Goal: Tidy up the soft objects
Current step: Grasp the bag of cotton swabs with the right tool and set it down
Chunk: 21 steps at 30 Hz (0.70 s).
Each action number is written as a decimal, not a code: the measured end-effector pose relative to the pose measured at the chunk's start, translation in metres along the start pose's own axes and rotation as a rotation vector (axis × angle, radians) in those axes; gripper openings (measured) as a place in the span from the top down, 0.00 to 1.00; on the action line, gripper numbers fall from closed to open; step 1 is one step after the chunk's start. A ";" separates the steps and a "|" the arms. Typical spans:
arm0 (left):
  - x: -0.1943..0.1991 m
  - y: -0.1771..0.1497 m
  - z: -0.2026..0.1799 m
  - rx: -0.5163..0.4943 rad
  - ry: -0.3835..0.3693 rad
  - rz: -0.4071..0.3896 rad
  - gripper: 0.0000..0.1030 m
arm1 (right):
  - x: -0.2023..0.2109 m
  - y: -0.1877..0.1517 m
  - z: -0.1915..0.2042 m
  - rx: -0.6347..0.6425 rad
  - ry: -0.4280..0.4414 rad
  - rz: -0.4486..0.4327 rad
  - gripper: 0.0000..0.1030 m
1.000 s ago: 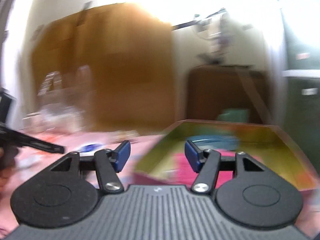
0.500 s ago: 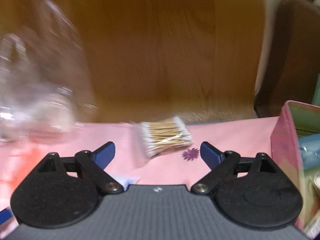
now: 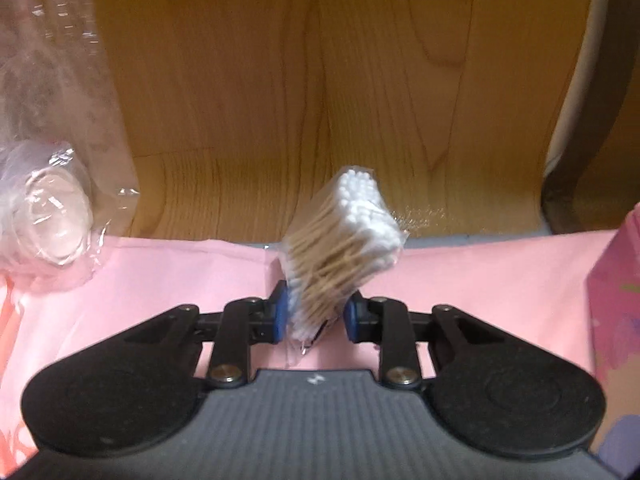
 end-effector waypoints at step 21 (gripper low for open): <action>0.035 -0.019 -0.048 -0.098 -0.162 0.044 0.17 | 0.263 -0.244 -0.021 -0.092 0.390 -0.031 0.12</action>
Point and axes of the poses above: each gripper's, at about its wrist camera, not at the fingertips, and x roughly against the way its jaws point, z to its left, y to its top, the point moved 8 cm from there along -x, roughly the way its jaws point, and after that the axes turned 3 degrees about -y, right-handed, at the moved point
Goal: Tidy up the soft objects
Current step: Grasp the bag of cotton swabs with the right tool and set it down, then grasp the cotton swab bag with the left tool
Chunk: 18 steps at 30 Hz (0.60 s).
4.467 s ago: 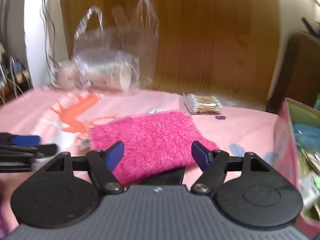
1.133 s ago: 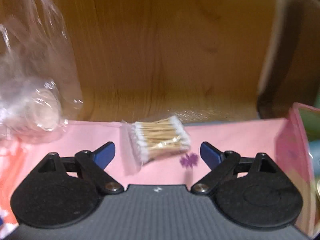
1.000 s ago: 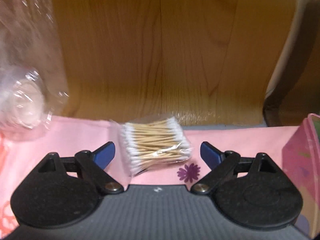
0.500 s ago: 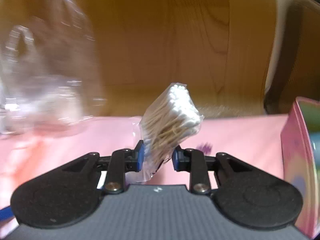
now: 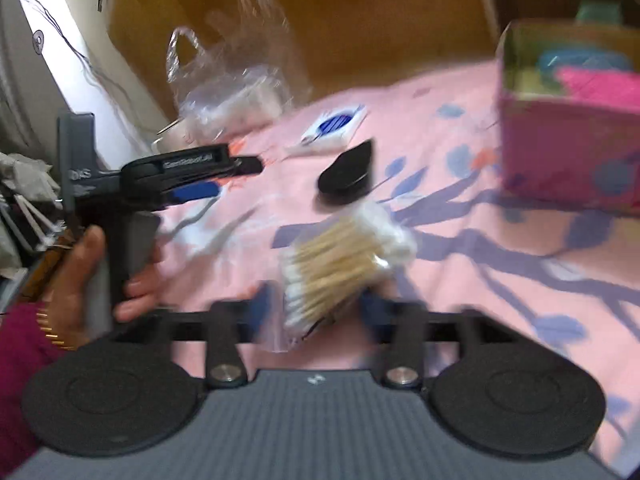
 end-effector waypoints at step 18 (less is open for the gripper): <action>0.035 -0.063 -0.079 0.142 -0.311 0.251 0.25 | 0.008 0.003 -0.010 0.593 -0.047 -0.020 0.06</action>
Point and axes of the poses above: each gripper's, at about its wrist camera, not at the fingertips, and x roughly against the way its jaws point, z to its left, y to its top, the point moved 8 cm from there along -x, roughly the way its jaws point, and after that the axes turned 3 degrees about -y, right-handed, at the moved point
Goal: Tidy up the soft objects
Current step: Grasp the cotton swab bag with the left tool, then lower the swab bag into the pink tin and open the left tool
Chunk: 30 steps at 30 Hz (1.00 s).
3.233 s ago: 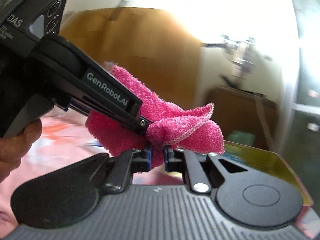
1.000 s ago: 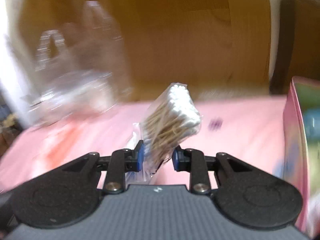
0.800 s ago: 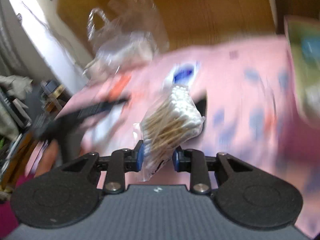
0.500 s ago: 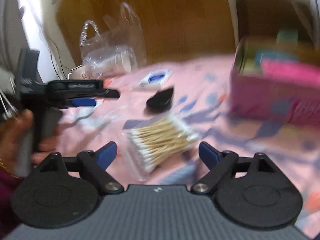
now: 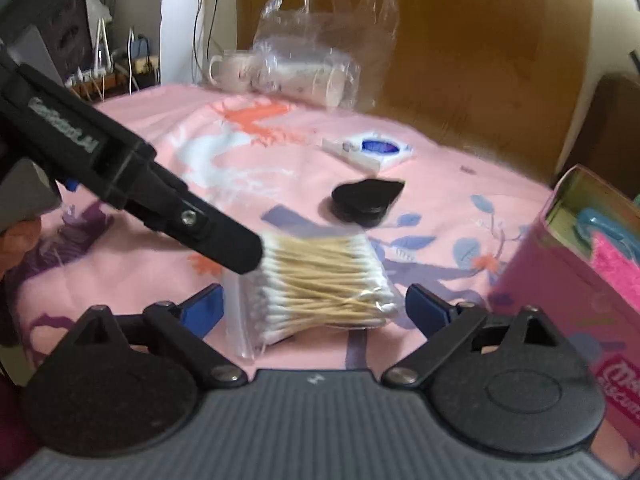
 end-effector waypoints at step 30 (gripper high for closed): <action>-0.147 0.132 -0.170 -0.379 0.108 -0.085 0.26 | 0.030 0.028 -0.195 -0.324 -0.517 -0.133 0.17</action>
Point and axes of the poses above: each gripper's, at about its wrist camera, not at the fingertips, and x roughly against the way its jaws point, z to its left, y to its top, the point moved 8 cm from there along -x, roughly the way its jaws point, and after that the axes turned 3 degrees about -y, right-handed, at the moved point
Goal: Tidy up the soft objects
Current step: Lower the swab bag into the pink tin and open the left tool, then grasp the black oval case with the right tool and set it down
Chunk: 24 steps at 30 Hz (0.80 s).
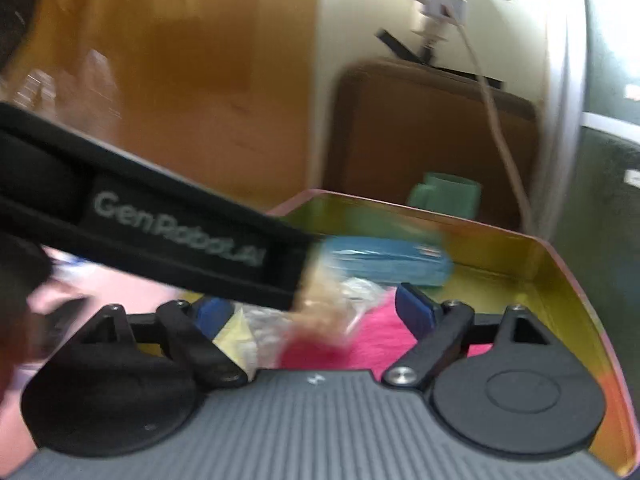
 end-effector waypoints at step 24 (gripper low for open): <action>0.139 -0.153 0.238 0.273 0.353 -0.116 0.27 | 0.015 -0.029 0.173 0.062 0.409 0.046 0.36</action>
Point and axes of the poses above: each gripper's, at about its wrist camera, not at the fingertips, and x roughly against the way its jaws point, z to its left, y to its top, the point moved 8 cm from there along -x, roughly the way its jaws point, and after that the axes turned 3 degrees about -y, right-handed, at the moved point
